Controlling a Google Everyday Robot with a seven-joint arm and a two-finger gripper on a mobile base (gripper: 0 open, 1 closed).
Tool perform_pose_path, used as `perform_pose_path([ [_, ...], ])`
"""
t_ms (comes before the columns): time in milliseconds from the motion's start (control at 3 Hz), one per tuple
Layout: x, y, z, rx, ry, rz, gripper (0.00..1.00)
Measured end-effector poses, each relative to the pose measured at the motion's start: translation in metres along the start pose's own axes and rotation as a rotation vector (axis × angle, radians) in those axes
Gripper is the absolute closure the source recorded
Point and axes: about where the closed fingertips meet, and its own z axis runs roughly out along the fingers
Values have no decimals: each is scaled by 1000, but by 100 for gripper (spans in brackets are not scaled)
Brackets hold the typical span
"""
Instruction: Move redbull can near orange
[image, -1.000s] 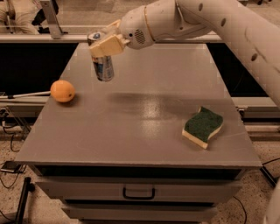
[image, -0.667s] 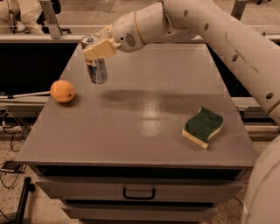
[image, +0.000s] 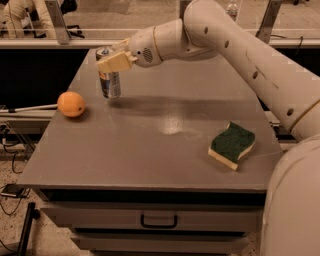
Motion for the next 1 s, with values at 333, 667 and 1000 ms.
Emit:
perform_pose_path([
  [333,2,-2,6,-9,-19,0,100],
  [667,9,0,19,-32,-18,12,75],
  [1000,13,3,27,-48,-17,21,52],
])
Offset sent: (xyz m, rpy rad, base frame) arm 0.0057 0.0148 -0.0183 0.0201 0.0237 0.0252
